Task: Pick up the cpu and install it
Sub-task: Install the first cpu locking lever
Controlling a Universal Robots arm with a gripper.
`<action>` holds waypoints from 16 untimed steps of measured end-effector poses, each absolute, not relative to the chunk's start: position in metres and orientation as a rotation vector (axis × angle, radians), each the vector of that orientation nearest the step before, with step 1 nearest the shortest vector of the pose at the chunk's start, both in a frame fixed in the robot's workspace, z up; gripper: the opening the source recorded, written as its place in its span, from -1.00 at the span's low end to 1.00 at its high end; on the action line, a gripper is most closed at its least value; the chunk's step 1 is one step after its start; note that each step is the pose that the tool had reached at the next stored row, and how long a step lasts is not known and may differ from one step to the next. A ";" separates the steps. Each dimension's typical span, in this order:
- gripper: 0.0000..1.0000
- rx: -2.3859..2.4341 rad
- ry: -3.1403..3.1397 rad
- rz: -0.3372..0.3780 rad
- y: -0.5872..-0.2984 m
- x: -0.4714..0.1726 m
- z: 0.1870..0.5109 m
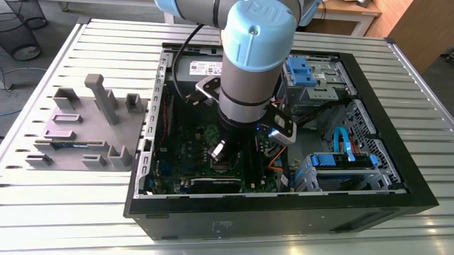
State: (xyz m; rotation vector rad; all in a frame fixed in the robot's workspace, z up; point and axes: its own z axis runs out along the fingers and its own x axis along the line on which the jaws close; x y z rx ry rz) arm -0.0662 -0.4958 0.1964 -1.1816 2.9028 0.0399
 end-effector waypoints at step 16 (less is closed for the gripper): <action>-0.79 -1.182 2.903 0.040 -0.496 -0.064 0.190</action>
